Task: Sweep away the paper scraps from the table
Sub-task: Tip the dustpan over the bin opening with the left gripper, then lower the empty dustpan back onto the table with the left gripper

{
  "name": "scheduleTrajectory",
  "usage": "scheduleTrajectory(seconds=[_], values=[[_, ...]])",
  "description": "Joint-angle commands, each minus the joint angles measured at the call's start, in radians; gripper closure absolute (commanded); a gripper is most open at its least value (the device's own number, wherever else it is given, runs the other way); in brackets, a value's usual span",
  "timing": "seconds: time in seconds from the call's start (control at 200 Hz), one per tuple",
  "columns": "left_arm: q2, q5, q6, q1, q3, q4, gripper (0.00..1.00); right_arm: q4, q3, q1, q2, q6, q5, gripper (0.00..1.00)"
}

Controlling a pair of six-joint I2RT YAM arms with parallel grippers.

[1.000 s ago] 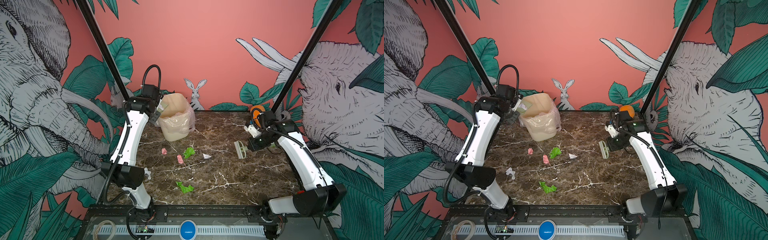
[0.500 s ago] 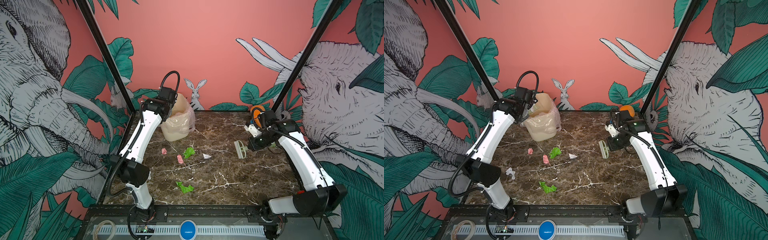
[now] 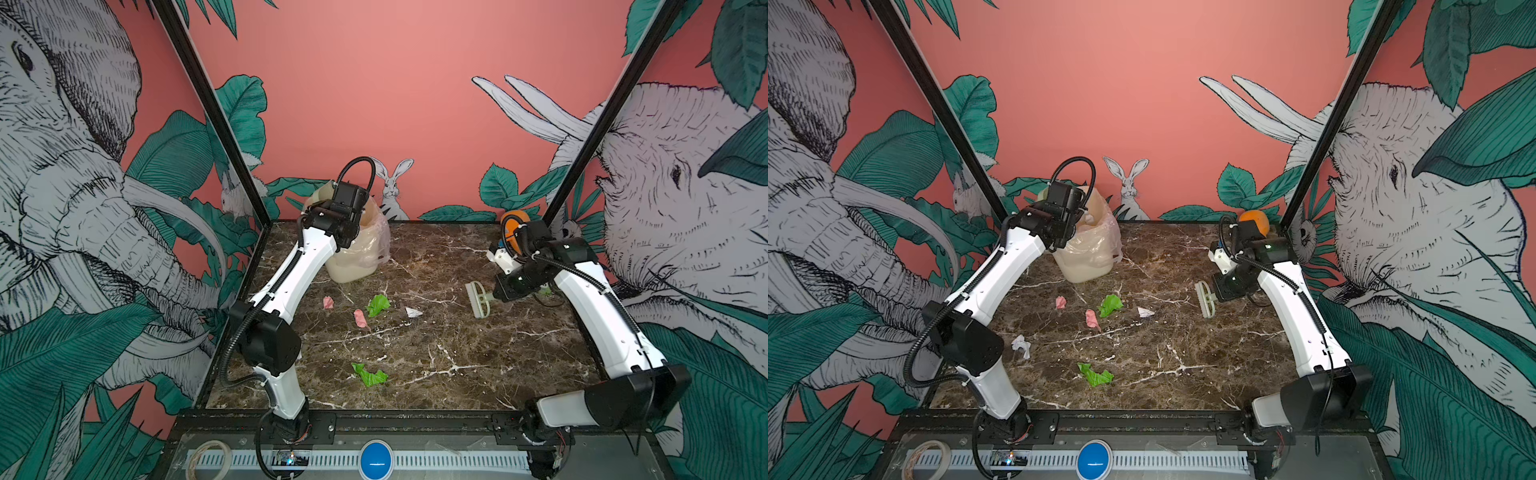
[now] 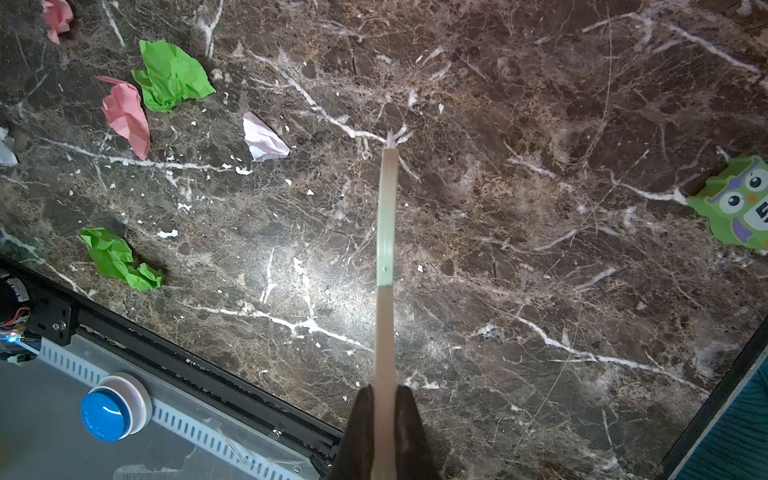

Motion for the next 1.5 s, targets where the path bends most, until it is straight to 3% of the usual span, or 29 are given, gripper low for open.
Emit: scheduleTrajectory(seconds=[0.0, 0.26, 0.575, 0.75, 1.005, 1.496], values=[[-0.039, -0.044, 0.029, -0.006, -0.003, 0.059, 0.98, 0.008, -0.011, -0.005, -0.017, 0.002, -0.022, 1.00], [-0.075, 0.014, -0.071, -0.009, 0.011, 0.009, 0.97, 0.024, -0.041, -0.005, -0.042, 0.019, -0.043, 1.00], [-0.170, 0.290, -0.376, -0.031, 0.091, -0.180, 0.96, 0.079, -0.077, 0.037, -0.050, 0.086, -0.080, 1.00], [-0.314, 0.495, -0.531, -0.090, -0.054, -0.225, 0.95, 0.170, -0.111, 0.150, -0.028, 0.179, -0.092, 1.00], [-0.480, 0.741, -0.693, -0.142, -0.256, -0.219, 0.94, 0.430, -0.180, 0.280, 0.060, 0.360, -0.198, 1.00], [-0.568, 0.979, -0.808, -0.150, -0.460, -0.143, 0.90, 0.659, -0.234, 0.317, 0.229, 0.534, -0.266, 1.00]])
